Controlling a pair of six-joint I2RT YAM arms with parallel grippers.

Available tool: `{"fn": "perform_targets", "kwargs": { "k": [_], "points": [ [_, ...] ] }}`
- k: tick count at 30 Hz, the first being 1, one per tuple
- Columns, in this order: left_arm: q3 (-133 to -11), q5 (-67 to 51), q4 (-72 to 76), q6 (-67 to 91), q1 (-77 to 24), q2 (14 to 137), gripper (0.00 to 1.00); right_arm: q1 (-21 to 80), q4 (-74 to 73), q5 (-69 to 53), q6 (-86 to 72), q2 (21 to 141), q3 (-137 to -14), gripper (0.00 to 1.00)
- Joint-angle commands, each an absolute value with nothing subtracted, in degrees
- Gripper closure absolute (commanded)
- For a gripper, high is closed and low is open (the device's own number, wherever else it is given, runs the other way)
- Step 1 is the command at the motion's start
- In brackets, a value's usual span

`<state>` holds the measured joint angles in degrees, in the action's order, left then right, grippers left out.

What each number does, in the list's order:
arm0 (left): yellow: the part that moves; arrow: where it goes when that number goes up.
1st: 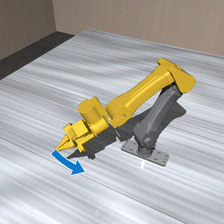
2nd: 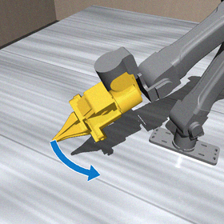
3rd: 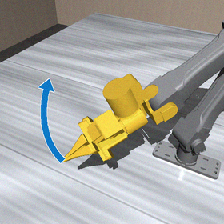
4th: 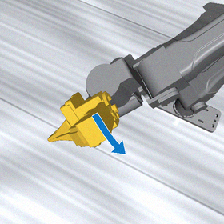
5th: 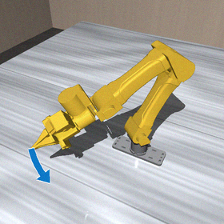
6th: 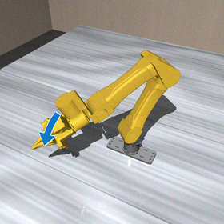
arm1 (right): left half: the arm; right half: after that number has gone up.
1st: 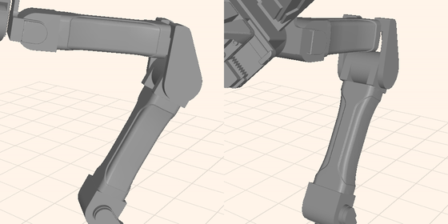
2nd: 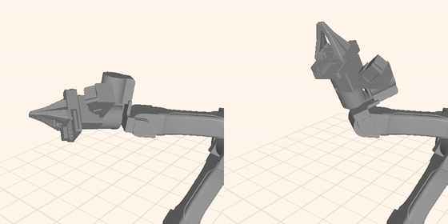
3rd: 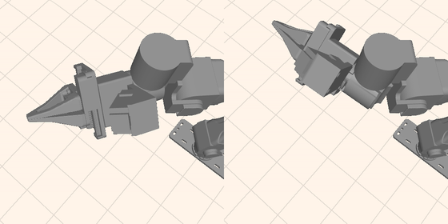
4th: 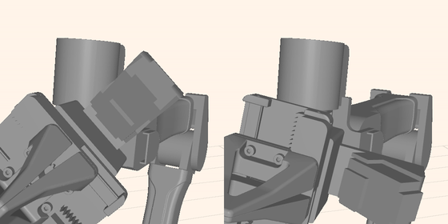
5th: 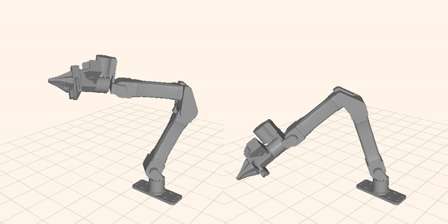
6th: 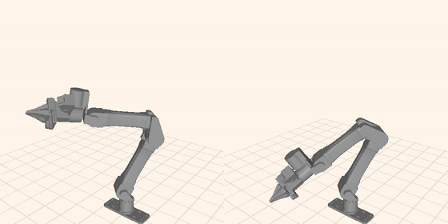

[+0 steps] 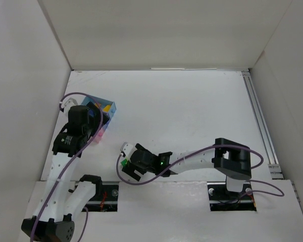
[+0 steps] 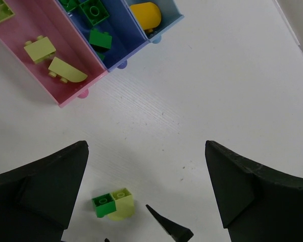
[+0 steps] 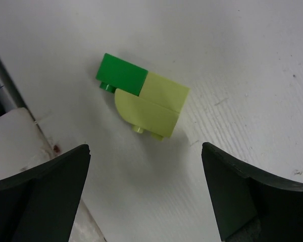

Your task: Sort the legos into containers by color

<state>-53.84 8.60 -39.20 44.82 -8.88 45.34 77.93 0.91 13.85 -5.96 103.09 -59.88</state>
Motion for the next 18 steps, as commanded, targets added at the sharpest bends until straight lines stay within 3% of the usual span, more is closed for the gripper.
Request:
{"fn": "perform_targets", "kwargs": {
  "k": [1,13,18],
  "points": [
    [-54.1,9.8,-40.6,43.6,-8.7,45.0,0.00,77.9,3.7,19.8,-10.4,104.4,-63.4,0.04],
    [-55.2,11.5,-43.1,43.1,-8.7,43.9,0.00,77.9,3.7,19.8,-11.5,110.1,-67.6,0.09],
    [-55.7,12.6,-43.2,43.1,-8.7,43.3,0.00,77.9,5.0,19.8,-11.5,111.8,-68.1,0.21]
  ]
}}
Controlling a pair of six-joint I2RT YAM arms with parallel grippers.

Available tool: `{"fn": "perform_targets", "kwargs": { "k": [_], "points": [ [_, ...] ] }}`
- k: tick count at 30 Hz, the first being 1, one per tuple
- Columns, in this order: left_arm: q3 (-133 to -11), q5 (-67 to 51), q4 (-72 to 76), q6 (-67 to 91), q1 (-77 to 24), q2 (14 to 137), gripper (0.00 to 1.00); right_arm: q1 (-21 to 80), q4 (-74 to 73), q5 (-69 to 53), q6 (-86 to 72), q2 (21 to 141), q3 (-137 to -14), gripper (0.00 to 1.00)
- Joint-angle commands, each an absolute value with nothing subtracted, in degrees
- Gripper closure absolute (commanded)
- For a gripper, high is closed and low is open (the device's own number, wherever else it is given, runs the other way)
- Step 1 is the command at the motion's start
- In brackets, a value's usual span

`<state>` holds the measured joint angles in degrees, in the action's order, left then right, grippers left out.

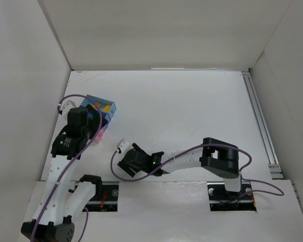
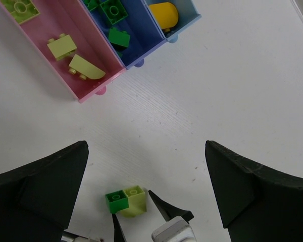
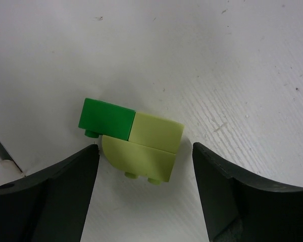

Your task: Sort the legos into containers by color

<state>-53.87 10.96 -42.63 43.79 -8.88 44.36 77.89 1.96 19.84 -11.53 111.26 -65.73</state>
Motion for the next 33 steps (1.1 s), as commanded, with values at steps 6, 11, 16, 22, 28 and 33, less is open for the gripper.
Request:
{"fn": "perform_targets", "kwargs": {
  "k": [6,11,16,22,28,33],
  "points": [
    [-55.7,12.6,-43.7,42.5,-8.7,43.3,0.00,77.9,6.2,20.5,-10.9,113.7,-69.3,0.28],
    [-55.7,13.1,-44.8,42.5,-8.7,42.8,0.00,77.9,6.9,22.4,-11.4,113.7,-68.1,0.37],
    [-56.2,13.1,-45.4,41.5,-8.7,42.3,0.00,77.9,6.9,23.0,-11.4,111.1,-66.2,0.50],
    [-56.8,4.0,-43.0,36.6,-8.7,42.3,0.00,77.9,8.1,21.8,-6.5,99.5,-60.0,0.57],
    [-51.3,-34.2,-33.1,21.3,-8.7,42.3,0.00,77.9,9.5,13.3,8.1,80.4,-49.7,0.52],
    [-42.0,-62.1,-20.1,22.0,-8.7,40.5,0.00,77.9,9.5,6.9,15.3,67.0,-44.2,0.55]
  ]
}}
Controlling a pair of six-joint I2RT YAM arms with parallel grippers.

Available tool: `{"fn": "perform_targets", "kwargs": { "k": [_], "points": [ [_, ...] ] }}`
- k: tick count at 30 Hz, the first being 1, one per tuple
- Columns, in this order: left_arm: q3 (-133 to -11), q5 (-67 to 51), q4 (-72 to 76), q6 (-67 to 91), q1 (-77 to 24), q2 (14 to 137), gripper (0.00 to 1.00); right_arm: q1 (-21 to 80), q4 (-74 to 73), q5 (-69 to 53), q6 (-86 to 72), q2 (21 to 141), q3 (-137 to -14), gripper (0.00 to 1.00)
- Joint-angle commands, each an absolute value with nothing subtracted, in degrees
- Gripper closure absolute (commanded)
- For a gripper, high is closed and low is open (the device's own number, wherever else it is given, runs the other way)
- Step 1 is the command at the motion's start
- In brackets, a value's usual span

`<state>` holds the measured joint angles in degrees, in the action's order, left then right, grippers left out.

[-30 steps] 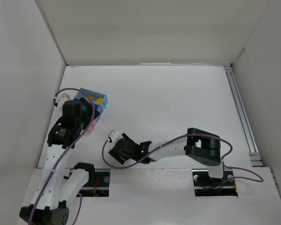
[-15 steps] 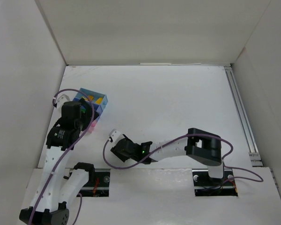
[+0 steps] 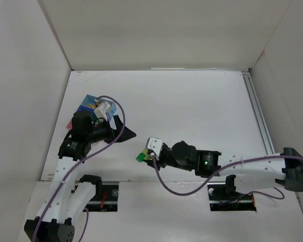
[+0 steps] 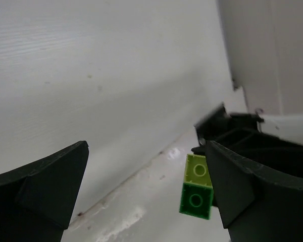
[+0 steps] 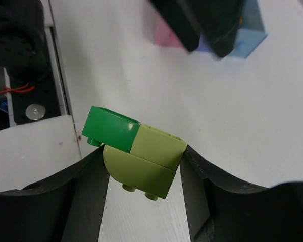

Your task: Sort the legos into containers by color

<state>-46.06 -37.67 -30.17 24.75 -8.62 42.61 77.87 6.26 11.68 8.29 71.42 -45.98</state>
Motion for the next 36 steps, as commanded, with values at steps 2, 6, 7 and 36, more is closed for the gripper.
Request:
{"fn": "perform_targets", "kwargs": {
  "k": [2,6,7,36],
  "points": [
    [-39.2,-68.4,-11.2,25.7,-8.7,39.7,0.00,77.9,8.2,6.0,16.3,63.2,-43.6,0.55],
    [-36.1,-76.5,-4.5,30.6,-8.7,40.3,0.00,77.9,7.0,5.4,18.6,61.1,-44.1,0.57],
    [-35.5,-77.1,-1.0,33.5,-8.7,40.3,0.00,77.9,7.0,6.3,18.6,61.1,-44.7,0.57],
    [-35.7,-79.8,-8.6,25.0,-8.7,41.7,0.00,77.9,4.5,15.5,18.5,71.5,-57.0,0.65]
  ]
}}
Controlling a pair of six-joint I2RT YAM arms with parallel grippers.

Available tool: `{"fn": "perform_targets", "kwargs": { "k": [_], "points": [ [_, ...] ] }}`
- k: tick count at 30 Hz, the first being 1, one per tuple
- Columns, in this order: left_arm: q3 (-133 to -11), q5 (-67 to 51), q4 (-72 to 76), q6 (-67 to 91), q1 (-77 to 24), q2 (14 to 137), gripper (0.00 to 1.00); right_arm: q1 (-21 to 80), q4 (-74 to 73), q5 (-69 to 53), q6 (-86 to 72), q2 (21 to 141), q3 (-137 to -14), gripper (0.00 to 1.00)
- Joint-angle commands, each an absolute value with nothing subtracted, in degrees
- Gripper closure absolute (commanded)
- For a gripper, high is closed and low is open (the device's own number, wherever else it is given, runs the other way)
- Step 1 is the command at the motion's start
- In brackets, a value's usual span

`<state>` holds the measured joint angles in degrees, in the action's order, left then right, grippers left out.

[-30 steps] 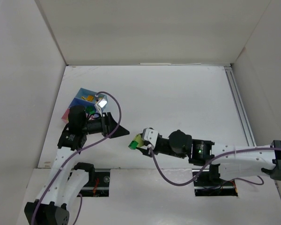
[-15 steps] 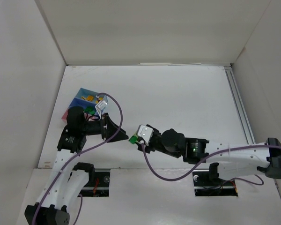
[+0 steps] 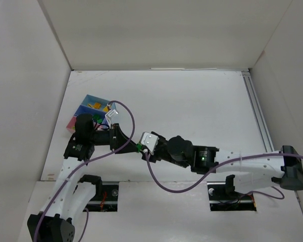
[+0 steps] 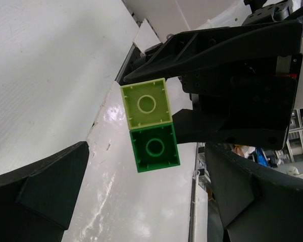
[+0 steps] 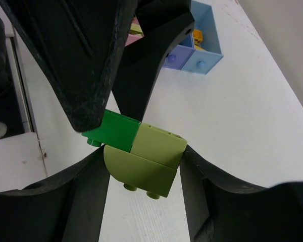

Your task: Sort the legos into containers by color

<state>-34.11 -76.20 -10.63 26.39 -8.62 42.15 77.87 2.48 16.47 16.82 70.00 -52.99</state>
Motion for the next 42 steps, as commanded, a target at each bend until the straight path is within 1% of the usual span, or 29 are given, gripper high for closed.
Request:
{"fn": "perform_targets", "kwargs": {
  "k": [1,4,5,8,9,13,14,15,17,18,19,21,24,28,32,33,34,35,36,38,39,42],
  "points": [
    [-35.7,-79.8,-8.6,25.0,-8.7,42.3,0.06,77.9,4.5,15.5,18.5,72.2,-57.6,0.65],
    [-36.2,-79.8,-9.8,23.6,-8.7,42.9,0.21,77.9,5.1,17.0,19.2,73.6,-59.0,0.67],
    [-36.2,-79.8,-10.5,22.9,-8.7,42.9,0.34,77.9,5.1,17.0,19.2,74.1,-59.5,0.67],
    [-36.2,-79.8,-11.1,22.9,-8.7,42.9,0.49,77.3,5.6,17.5,18.6,74.1,-59.5,0.67],
    [-36.2,-79.8,-11.1,22.3,-8.7,42.9,0.55,77.3,5.6,17.5,18.6,74.1,-59.5,0.67],
    [-36.2,-79.2,-11.1,22.3,-8.7,43.4,0.65,77.3,5.6,18.0,18.6,74.1,-58.9,0.68],
    [-36.2,-79.2,-11.1,22.3,-8.7,43.4,0.71,77.3,5.6,18.0,18.1,74.1,-58.9,0.69],
    [-36.2,-78.6,-11.1,22.3,-8.7,43.4,0.73,77.3,5.6,18.0,18.1,73.6,-58.3,0.69],
    [-36.8,-78.1,-11.1,22.9,-8.7,43.4,0.74,77.3,5.6,18.0,17.4,72.7,-56.5,0.70],
    [-37.5,-77.5,-11.1,22.9,-8.7,43.9,0.77,77.3,5.6,18.0,16.7,71.4,-55.7,0.72],
    [-37.5,-76.7,-11.1,23.5,-8.7,43.9,0.79,77.3,5.0,18.7,16.1,70.6,-55.0,0.72],
    [-38.7,-75.2,-10.5,23.6,-8.7,44.5,0.79,77.3,3.9,19.5,14.3,67.8,-52.4,0.72],
    [-39.3,-74.6,-9.1,24.1,-8.1,45.8,0.83,77.3,2.6,20.0,12.4,64.9,-49.0,0.73],
    [-39.8,-74.6,-6.6,26.4,-7.5,47.0,0.83,77.3,1.3,20.0,9.8,60.2,-46.3,0.73],
    [-40.9,-69.2,-7.5,26.4,-6.9,48.2,0.83,77.3,0.3,21.7,8.7,59.1,-45.7,0.73],
    [-41.6,-62.1,-9.0,26.4,-6.9,48.8,0.83,77.3,0.3,22.9,8.7,59.1,-45.7,0.73],
    [-43.5,-57.9,-12.9,26.4,-6.9,48.8,0.81,77.3,0.3,23.5,8.2,59.1,-45.7,0.73],
    [-44.7,-53.0,-15.2,26.4,-6.9,49.3,0.81,77.3,0.3,24.0,7.7,59.1,-45.7,0.73],
    [-46.0,-42.3,-17.6,26.4,-6.9,49.3,0.81,77.3,0.3,24.0,7.6,59.8,-45.7,0.73],
    [-50.3,-30.7,-23.9,28.1,-6.9,49.9,0.81,77.3,0.3,24.5,6.8,60.9,-45.7,0.73],
    [-51.5,-18.9,-25.6,30.5,-6.9,49.9,0.81,76.8,0.3,24.5,6.2,62.4,-45.7,0.73],
    [-54.3,-3.6,-29.3,35.1,-6.9,51.7,0.81,75.5,0.3,24.5,4.1,65.5,-46.3,0.73]
  ]
}}
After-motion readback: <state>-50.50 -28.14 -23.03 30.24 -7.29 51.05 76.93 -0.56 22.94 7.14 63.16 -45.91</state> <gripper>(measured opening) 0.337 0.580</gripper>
